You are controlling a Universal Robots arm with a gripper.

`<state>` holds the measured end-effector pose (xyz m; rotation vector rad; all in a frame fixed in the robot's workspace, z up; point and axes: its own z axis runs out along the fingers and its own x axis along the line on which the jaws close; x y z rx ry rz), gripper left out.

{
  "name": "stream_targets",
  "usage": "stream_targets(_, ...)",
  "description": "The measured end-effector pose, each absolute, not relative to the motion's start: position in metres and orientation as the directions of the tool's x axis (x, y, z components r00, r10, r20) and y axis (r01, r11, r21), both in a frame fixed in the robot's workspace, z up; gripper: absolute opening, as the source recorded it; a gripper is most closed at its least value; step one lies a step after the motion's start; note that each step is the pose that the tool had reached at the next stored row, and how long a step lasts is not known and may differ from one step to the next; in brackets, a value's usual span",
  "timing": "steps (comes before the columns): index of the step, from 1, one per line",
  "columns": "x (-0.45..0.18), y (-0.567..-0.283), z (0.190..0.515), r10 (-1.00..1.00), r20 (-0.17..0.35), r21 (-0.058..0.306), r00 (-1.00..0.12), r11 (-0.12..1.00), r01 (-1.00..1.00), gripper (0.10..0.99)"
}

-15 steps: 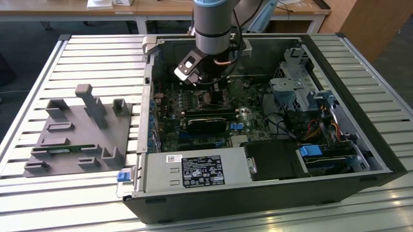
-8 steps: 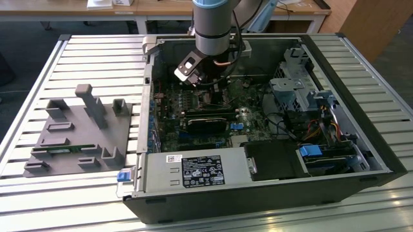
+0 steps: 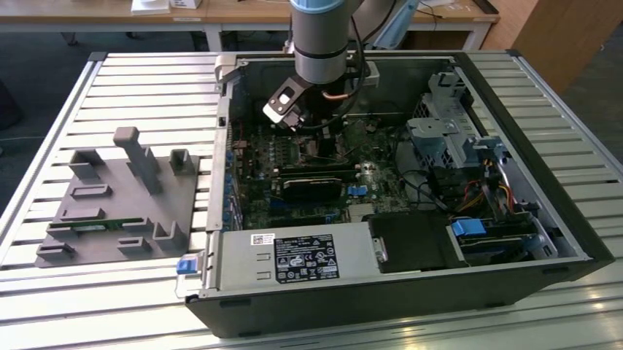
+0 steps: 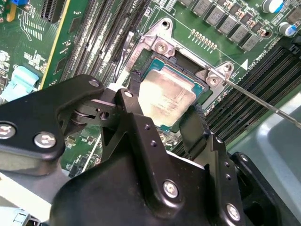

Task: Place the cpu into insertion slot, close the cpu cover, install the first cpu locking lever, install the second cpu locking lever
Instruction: 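Place the cpu into insertion slot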

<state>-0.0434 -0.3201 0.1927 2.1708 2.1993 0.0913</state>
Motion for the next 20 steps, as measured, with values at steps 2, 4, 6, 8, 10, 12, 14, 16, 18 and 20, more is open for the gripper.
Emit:
stream_targets(2, -0.044, -0.320, 0.193, 1.000, 0.005, 0.077, -0.013, 0.013, 0.997, 0.608)
stream_targets(4, -0.044, -0.320, 0.193, 1.000, 0.005, 0.077, -0.013, 0.013, 0.997, 0.608)
stream_targets(6, -0.044, -0.320, 0.193, 1.000, 0.005, 0.077, -0.013, 0.013, 0.997, 0.608)
stream_targets(8, -0.044, -0.320, 0.195, 1.000, 0.005, 0.077, -0.013, 0.013, 0.997, 0.608)
stream_targets(10, -0.044, -0.320, 0.198, 1.000, 0.005, 0.077, -0.013, 0.013, 0.997, 0.608)
stream_targets(12, -0.043, -0.320, 0.201, 1.000, 0.005, 0.076, -0.013, 0.013, 0.997, 0.608)
stream_targets(14, -0.041, -0.320, 0.202, 1.000, 0.006, 0.069, -0.013, 0.013, 0.998, 0.596)
stream_targets(16, -0.040, -0.320, 0.203, 1.000, 0.006, 0.063, -0.013, 0.013, 0.998, 0.471)
stream_targets(18, -0.039, -0.320, 0.204, 1.000, 0.005, 0.060, -0.013, 0.013, 0.998, 0.412)
stream_targets(20, -0.039, -0.320, 0.205, 1.000, 0.006, 0.058, -0.013, 0.013, 0.998, 0.357)
